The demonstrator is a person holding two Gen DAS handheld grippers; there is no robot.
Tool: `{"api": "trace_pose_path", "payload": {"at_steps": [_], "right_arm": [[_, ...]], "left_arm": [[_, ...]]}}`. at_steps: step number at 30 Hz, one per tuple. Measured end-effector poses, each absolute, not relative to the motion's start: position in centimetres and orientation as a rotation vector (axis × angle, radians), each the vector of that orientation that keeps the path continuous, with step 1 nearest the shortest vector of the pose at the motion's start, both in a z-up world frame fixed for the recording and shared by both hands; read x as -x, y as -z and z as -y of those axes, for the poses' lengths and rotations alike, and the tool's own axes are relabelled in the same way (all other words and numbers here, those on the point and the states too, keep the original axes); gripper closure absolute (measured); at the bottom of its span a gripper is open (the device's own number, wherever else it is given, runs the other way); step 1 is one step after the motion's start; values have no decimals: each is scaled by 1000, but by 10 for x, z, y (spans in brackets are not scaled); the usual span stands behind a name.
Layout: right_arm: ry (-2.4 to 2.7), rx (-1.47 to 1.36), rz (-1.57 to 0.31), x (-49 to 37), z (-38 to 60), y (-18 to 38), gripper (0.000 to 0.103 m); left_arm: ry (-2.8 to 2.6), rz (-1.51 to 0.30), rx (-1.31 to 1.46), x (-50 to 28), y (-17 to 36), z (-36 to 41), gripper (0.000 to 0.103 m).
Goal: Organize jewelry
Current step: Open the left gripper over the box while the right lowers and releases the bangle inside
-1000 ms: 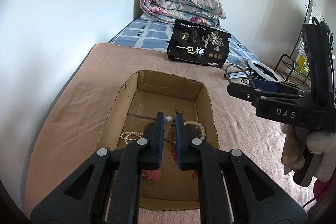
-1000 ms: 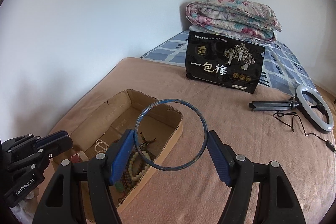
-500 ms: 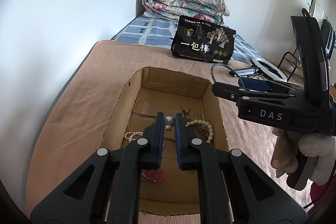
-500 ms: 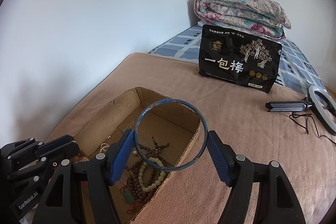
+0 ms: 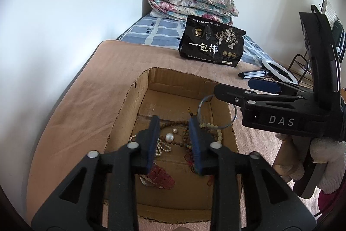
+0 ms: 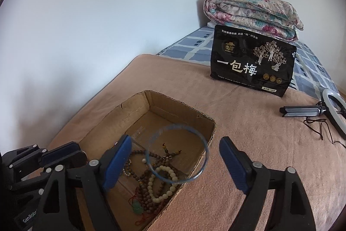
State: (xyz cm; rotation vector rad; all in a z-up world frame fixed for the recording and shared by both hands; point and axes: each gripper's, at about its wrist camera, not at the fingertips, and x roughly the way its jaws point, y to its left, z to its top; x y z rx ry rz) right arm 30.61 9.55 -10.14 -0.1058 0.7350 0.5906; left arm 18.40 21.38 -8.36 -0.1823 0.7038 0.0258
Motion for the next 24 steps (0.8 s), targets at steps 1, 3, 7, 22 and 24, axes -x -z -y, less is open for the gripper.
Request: {"api": "trace_pose_path", "payload": {"at_steps": [1, 3, 7, 22, 24], "right_arm": [[-587, 103, -735, -306, -94, 101, 13], [-579, 96, -737, -307, -93, 100, 13], [-568, 82, -748, -309, -89, 99, 13], [-555, 91, -743, -298, -79, 88, 13], [-554, 92, -738, -294, -77, 85, 12]], "left_arm": [[-27, -699, 181, -183, 83, -213, 64], [-27, -700, 178, -183, 83, -213, 64], [-32, -699, 177, -182, 81, -213, 64], [-48, -682, 177, -175, 69, -215, 64], [-54, -675, 173, -173, 64, -213, 64]]}}
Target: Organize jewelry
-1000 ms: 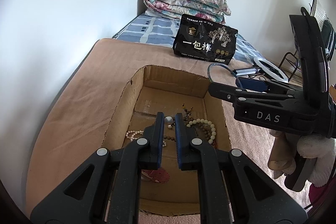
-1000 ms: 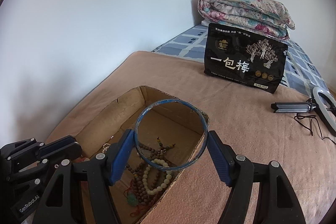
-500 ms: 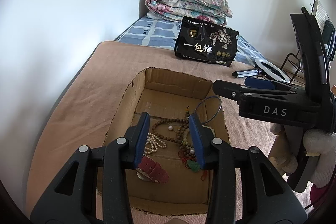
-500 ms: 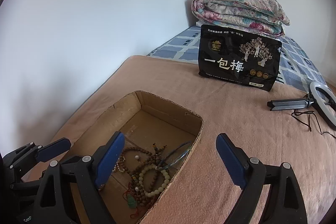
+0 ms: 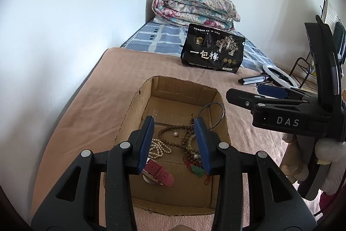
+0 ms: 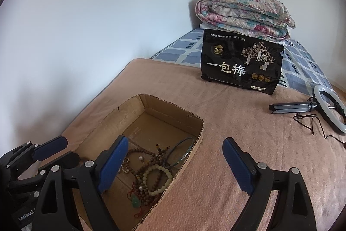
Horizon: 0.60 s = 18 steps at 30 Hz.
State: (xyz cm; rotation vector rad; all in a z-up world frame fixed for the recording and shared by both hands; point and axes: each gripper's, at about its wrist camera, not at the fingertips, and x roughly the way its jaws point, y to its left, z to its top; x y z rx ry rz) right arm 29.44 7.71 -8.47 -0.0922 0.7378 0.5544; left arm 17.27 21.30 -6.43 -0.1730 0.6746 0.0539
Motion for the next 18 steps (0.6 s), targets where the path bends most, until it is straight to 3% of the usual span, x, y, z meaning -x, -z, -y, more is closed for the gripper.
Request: {"api": "trace_pose_path", "payload": {"at_steps": [18], "right_arm": [[-520, 133, -686, -250, -27, 48, 12]], "left_arm": [[-64, -604, 131, -139, 19, -183, 64]]}}
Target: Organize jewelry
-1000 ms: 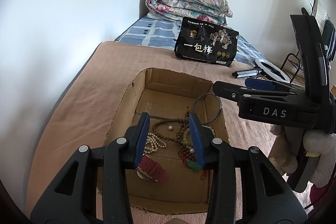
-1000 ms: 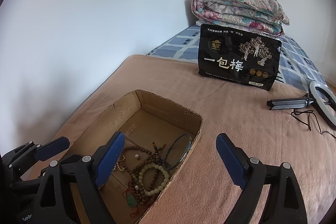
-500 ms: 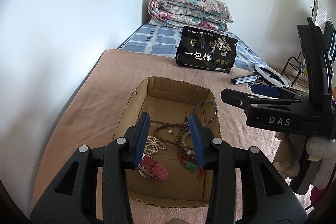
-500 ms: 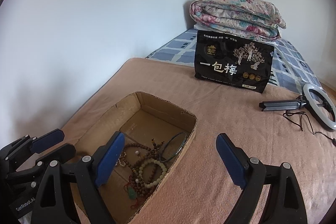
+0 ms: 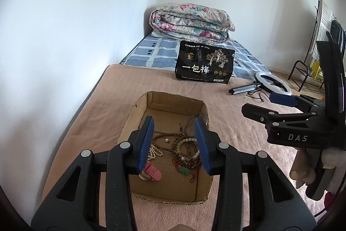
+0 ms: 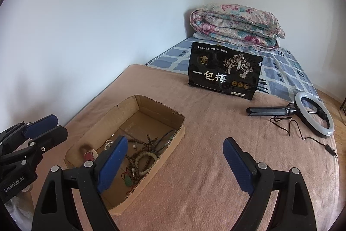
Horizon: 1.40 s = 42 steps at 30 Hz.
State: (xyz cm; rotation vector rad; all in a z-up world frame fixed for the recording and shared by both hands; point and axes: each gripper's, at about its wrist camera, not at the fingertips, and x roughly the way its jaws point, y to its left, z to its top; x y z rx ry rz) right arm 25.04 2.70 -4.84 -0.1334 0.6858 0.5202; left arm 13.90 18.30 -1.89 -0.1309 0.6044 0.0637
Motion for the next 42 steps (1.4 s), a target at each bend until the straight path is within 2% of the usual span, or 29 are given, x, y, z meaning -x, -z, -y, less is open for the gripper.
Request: {"api": "trace_pose_path", "payload": {"at_steps": [7, 10, 15, 17, 20, 22, 25, 28, 32, 37, 42], "right_arm": [[-504, 150, -660, -227, 1, 35, 10], [-495, 150, -653, -217, 14, 31, 10], [-479, 135, -648, -202, 40, 26, 10], [-470, 129, -641, -196, 49, 24, 7], [-454, 112, -622, -186, 64, 19, 1], [-452, 103, -618, -181, 72, 18, 1], [-442, 95, -616, -175, 83, 19, 0], [-434, 100, -617, -171, 91, 21, 0], [-418, 108, -621, -164, 99, 26, 0], [-409, 111, -625, -157, 107, 32, 0], [-403, 104, -628, -152, 113, 37, 0]], "left_arm": [[-52, -578, 117, -116, 0, -164, 63], [-51, -563, 110, -107, -9, -156, 53], [-54, -532, 94, -89, -23, -141, 50], [-47, -524, 96, -82, -28, -135, 39], [-47, -509, 78, -71, -33, -124, 34], [-50, -501, 51, -65, -35, -116, 33], [-44, -489, 27, -55, -37, -105, 21], [-41, -485, 11, -46, -37, -96, 19], [-39, -496, 3, -42, -36, -88, 7], [-67, -507, -4, -38, -31, -80, 1], [-85, -539, 3, -39, -22, -78, 1]]}}
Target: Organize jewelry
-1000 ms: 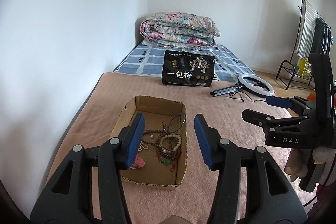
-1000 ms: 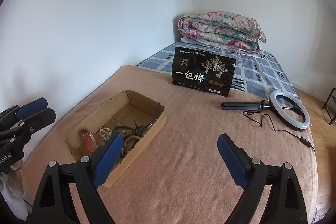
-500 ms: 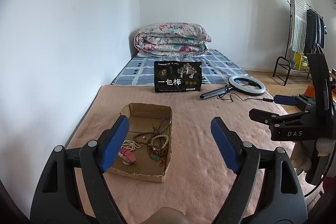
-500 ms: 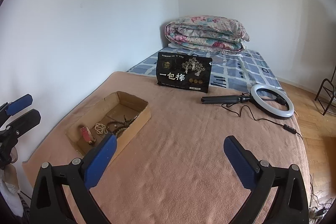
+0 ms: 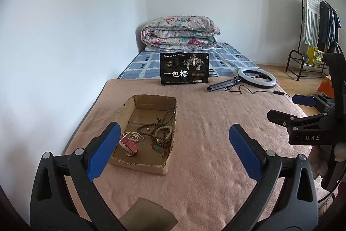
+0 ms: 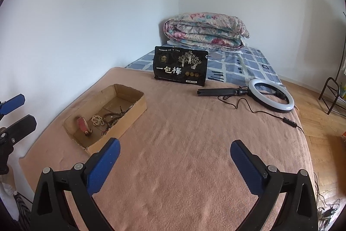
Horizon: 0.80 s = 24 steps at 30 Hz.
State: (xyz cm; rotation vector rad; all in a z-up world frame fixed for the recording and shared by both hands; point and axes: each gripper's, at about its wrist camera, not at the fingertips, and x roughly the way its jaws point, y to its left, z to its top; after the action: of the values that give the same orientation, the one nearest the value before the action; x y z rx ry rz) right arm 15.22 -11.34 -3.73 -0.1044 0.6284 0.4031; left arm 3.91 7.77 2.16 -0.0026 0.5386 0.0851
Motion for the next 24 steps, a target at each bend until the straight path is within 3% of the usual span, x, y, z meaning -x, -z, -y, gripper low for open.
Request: {"api": "trace_pose_path", "payload": {"at_steps": [24], "right_arm": [[-382, 116, -662, -157, 122, 56, 0]], "left_arm": [[-91, -564, -4, -49, -8, -73, 1]]}}
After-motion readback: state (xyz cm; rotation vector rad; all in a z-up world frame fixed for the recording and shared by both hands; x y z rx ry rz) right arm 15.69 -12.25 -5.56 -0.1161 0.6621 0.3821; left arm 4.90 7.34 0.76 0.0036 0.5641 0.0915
